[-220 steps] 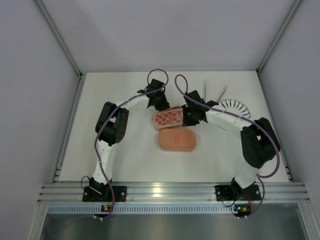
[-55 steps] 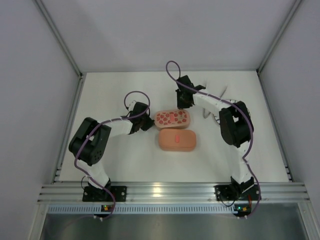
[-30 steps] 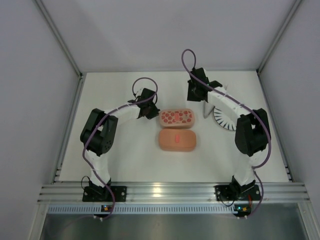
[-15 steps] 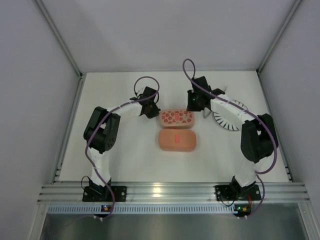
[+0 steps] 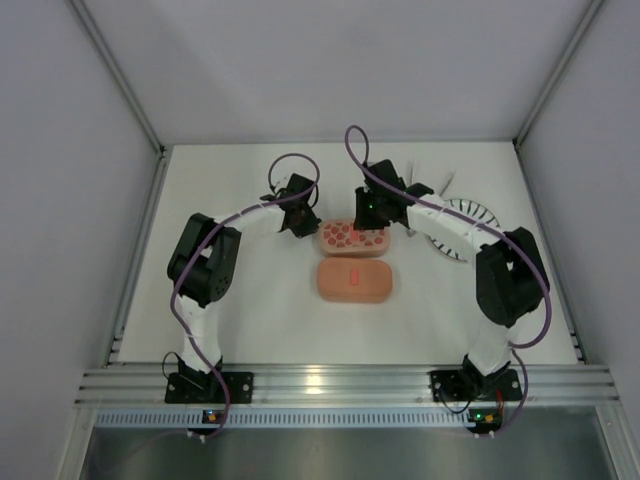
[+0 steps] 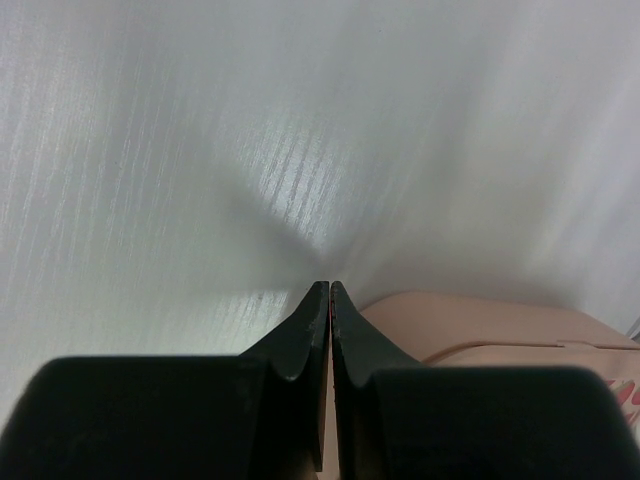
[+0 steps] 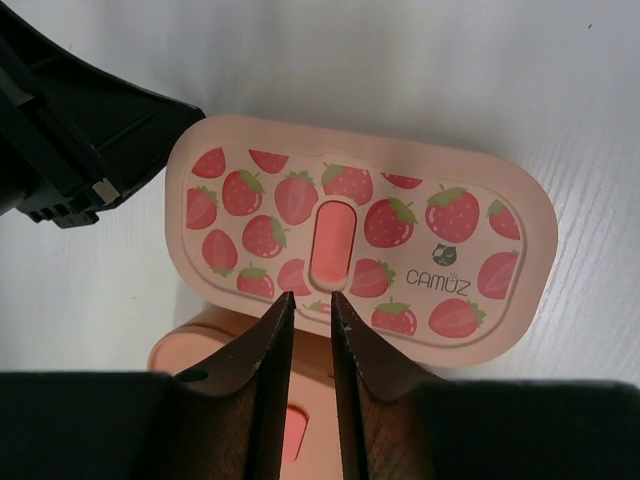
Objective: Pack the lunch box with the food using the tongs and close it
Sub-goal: Close the box lid on the packing box.
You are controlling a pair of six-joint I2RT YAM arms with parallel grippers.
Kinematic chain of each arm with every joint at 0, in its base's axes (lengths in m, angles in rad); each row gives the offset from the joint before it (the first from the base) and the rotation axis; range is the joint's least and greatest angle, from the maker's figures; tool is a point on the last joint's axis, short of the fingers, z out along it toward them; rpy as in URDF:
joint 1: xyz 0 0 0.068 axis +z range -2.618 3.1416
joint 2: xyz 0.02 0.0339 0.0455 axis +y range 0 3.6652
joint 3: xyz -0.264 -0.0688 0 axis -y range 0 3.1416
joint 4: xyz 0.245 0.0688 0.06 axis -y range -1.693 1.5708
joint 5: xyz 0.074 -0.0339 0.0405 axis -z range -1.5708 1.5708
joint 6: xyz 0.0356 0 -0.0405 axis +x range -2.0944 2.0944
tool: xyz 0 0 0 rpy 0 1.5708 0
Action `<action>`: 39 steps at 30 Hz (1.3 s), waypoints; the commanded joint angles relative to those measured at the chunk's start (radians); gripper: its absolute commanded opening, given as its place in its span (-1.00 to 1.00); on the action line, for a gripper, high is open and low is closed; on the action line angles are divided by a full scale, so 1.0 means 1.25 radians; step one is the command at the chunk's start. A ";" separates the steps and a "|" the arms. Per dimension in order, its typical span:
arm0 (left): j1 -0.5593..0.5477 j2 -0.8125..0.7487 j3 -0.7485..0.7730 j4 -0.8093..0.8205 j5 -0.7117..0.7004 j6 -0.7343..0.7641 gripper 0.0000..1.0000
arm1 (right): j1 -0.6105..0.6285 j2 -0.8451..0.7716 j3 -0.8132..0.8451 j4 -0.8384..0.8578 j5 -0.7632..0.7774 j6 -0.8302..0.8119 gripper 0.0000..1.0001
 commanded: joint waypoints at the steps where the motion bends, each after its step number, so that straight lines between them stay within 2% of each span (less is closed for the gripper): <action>1: -0.005 0.007 0.031 -0.001 -0.010 0.010 -0.85 | 0.007 0.029 0.004 0.052 0.006 0.014 -0.58; 10: -0.004 0.005 0.034 -0.003 -0.005 0.016 -0.85 | 0.007 0.112 -0.022 0.053 0.018 0.024 -0.60; 19: -0.005 -0.004 0.029 -0.006 -0.005 0.022 -0.85 | 0.006 0.095 -0.012 0.047 0.062 0.026 -0.59; 22: -0.004 -0.026 0.011 0.004 -0.018 0.022 -0.74 | 0.001 0.079 0.007 0.036 0.066 0.024 -0.59; 23: 0.001 -0.033 0.006 0.005 -0.023 0.022 -0.63 | 0.000 0.075 0.013 0.032 0.066 0.024 -0.59; 27: 0.026 -0.076 -0.039 0.032 -0.025 0.022 -0.40 | -0.008 0.053 0.046 0.014 0.073 0.019 -0.57; 33: 0.060 -0.135 -0.101 0.102 0.010 0.080 -0.32 | -0.027 -0.033 0.010 0.000 0.070 0.028 -0.47; 39: 0.080 -0.073 -0.014 0.139 0.136 0.130 -0.25 | -0.040 -0.156 -0.148 0.020 0.099 0.051 -0.39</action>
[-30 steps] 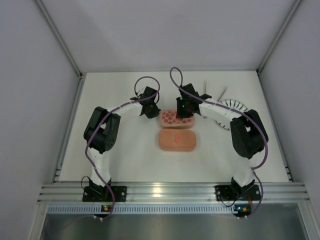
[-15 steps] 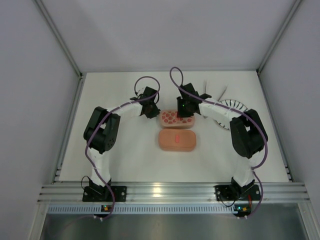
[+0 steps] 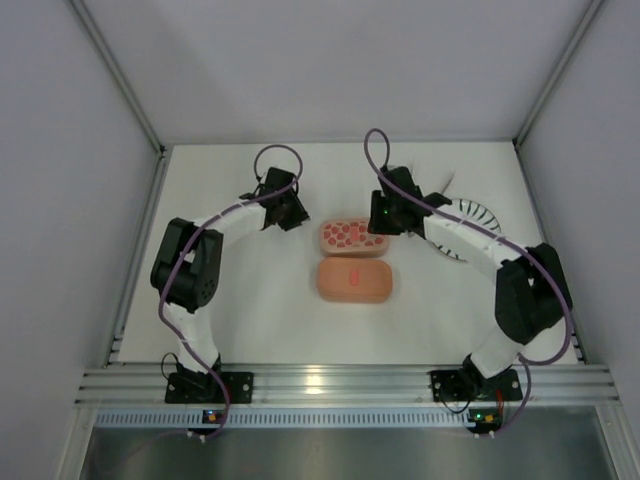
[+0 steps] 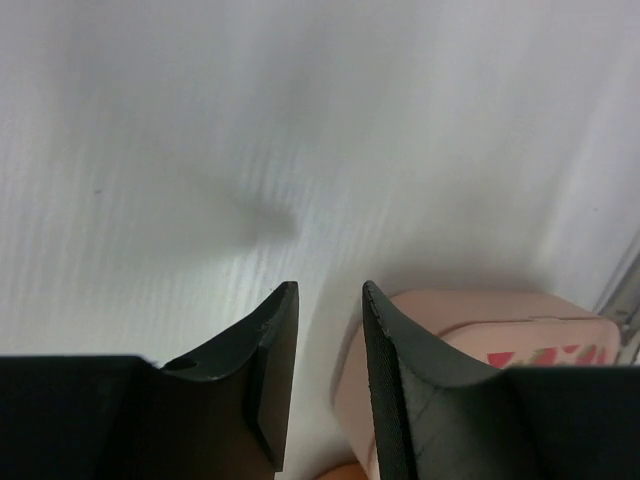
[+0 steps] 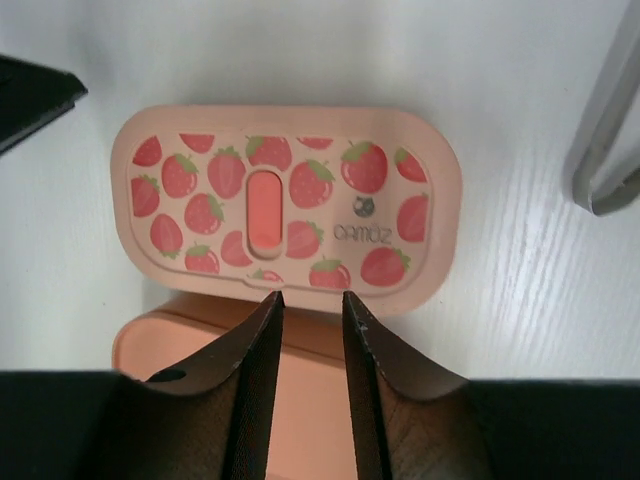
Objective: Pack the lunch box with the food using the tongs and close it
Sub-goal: Close the box lid on the packing box, then pick up the packing box from the center of the board.
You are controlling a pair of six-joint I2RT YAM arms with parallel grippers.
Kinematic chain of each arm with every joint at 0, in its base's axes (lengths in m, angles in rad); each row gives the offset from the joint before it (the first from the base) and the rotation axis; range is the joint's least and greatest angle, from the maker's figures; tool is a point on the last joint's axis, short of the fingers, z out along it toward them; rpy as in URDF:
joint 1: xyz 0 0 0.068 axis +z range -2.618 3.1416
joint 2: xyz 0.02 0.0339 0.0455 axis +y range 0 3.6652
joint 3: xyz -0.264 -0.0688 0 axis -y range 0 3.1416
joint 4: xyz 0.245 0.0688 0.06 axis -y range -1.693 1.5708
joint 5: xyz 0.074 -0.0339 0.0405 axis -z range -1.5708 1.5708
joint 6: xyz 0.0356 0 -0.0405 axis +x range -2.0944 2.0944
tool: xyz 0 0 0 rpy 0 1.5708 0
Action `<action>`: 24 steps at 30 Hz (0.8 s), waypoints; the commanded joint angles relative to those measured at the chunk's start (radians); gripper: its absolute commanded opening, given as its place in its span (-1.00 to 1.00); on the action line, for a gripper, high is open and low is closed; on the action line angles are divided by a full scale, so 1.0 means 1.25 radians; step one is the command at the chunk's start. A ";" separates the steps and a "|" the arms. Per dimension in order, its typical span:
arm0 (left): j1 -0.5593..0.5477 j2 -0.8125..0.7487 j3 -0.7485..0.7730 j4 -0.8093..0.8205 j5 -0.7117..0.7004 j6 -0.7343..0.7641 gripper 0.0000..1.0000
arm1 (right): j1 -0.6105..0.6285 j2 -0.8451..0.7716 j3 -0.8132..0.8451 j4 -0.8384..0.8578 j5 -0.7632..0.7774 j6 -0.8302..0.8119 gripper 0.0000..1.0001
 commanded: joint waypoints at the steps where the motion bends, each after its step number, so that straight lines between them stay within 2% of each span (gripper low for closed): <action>1: 0.006 0.039 0.074 0.080 0.094 0.046 -0.25 | -0.017 -0.093 -0.080 0.002 0.033 0.021 -0.40; 6: 0.008 0.119 0.179 0.077 0.171 0.052 -0.26 | -0.040 -0.152 -0.189 0.030 0.032 0.033 -0.46; 12: 0.008 0.188 0.232 0.141 0.265 0.056 -0.27 | -0.056 -0.154 -0.249 0.071 0.021 0.037 -0.50; 19: 0.008 0.229 0.248 0.180 0.339 0.062 -0.27 | -0.056 -0.087 -0.275 0.153 -0.027 0.055 -0.55; 24: 0.006 0.250 0.250 0.180 0.367 0.059 -0.28 | -0.059 0.009 -0.246 0.211 -0.063 0.064 -0.57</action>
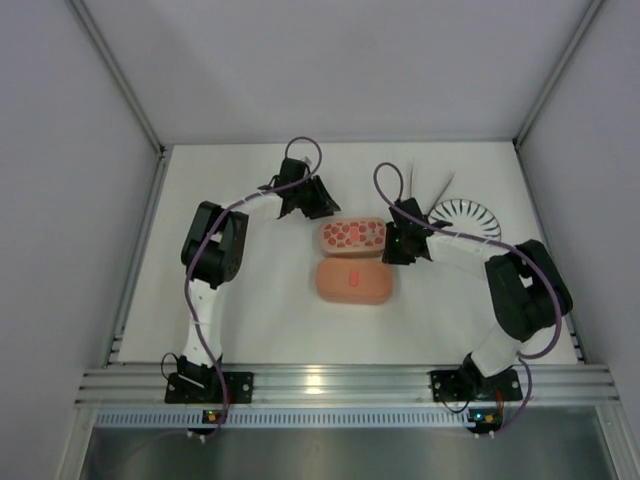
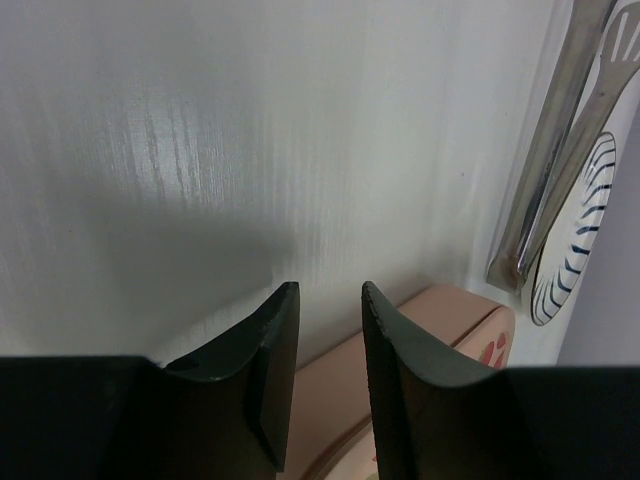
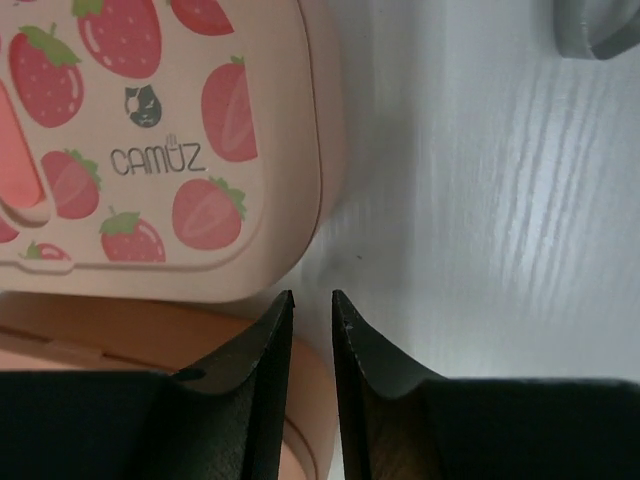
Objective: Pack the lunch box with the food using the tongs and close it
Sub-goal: Pick up the packing box from the center of the board.
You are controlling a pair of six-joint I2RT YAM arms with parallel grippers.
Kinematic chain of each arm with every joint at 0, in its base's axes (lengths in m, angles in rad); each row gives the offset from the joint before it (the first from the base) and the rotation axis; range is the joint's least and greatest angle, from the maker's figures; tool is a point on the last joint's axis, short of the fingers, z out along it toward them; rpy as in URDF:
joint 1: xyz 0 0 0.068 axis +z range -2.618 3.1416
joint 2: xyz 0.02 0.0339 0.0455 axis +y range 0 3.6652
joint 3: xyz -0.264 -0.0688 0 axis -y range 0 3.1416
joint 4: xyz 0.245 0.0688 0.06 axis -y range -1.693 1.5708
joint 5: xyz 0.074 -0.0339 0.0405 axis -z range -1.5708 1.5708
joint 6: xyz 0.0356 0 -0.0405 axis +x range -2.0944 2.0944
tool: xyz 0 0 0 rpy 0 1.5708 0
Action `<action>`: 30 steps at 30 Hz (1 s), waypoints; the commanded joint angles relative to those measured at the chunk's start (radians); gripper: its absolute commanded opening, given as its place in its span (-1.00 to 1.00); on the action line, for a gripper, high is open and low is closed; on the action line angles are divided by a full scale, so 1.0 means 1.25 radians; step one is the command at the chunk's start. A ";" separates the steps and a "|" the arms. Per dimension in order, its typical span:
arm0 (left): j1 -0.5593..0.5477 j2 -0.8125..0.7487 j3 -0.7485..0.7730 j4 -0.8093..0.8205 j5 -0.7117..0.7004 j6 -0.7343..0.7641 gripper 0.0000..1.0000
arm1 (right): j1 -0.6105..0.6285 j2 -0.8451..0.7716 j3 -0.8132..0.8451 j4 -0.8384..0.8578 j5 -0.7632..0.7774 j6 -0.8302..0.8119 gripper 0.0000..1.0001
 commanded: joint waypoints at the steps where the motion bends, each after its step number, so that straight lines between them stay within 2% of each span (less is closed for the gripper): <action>1: 0.002 0.013 0.029 0.047 0.050 0.013 -0.27 | -0.011 0.060 0.031 0.089 -0.041 0.017 -0.56; 16: -0.003 0.045 0.040 0.035 0.059 0.015 -0.28 | -0.075 0.250 0.273 0.051 -0.056 0.003 -0.53; 23: -0.016 0.045 0.041 0.028 0.058 0.013 -0.28 | -0.120 0.337 0.386 0.051 -0.131 0.014 -0.47; 27: -0.024 0.035 0.024 0.028 0.053 0.010 -0.28 | -0.152 0.344 0.401 0.057 -0.179 0.021 -0.46; 30: -0.025 0.026 0.000 0.039 0.052 0.005 -0.28 | -0.166 0.302 0.354 0.072 -0.197 0.036 -0.43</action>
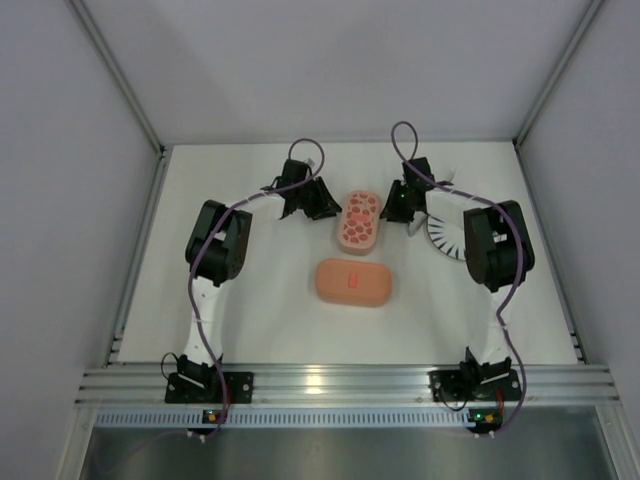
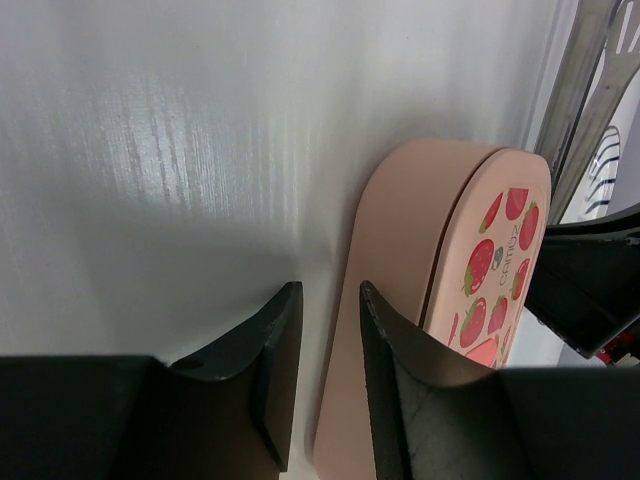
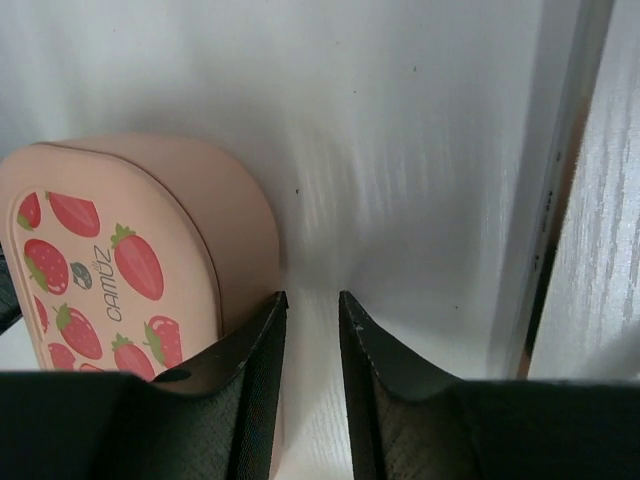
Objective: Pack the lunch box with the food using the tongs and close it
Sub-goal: Pick up the packing box from the center of the board.
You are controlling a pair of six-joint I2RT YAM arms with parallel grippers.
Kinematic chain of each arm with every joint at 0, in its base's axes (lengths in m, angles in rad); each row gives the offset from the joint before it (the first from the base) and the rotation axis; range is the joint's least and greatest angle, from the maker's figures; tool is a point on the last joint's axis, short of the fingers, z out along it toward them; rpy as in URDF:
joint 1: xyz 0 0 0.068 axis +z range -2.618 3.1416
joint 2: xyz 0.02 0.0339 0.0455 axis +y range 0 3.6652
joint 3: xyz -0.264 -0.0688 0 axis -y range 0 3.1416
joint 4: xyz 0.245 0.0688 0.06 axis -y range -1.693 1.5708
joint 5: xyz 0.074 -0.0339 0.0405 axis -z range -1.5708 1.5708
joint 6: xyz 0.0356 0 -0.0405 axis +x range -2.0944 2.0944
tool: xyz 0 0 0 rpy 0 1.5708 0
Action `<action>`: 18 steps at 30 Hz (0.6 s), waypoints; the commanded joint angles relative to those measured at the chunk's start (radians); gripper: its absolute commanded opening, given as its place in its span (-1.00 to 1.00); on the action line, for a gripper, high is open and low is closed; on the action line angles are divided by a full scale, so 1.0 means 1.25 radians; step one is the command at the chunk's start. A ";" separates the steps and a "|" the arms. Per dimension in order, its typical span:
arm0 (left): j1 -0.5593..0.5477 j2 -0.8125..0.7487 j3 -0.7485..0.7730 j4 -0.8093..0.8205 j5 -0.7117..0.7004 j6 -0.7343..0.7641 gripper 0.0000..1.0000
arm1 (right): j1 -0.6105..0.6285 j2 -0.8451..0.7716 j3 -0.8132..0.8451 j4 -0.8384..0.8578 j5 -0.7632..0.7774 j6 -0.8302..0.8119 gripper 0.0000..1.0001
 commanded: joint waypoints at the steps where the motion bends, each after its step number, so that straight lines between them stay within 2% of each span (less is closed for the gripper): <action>1: -0.022 -0.014 -0.024 0.025 0.022 -0.002 -0.29 | -0.016 -0.045 -0.029 0.059 -0.063 0.026 -0.42; 8: -0.024 -0.037 -0.055 0.028 0.010 -0.002 -0.29 | -0.051 -0.173 -0.224 0.204 -0.204 0.108 -0.19; 18: -0.024 -0.044 -0.059 0.013 0.006 0.004 -0.30 | -0.070 -0.274 -0.355 0.288 -0.234 0.162 0.10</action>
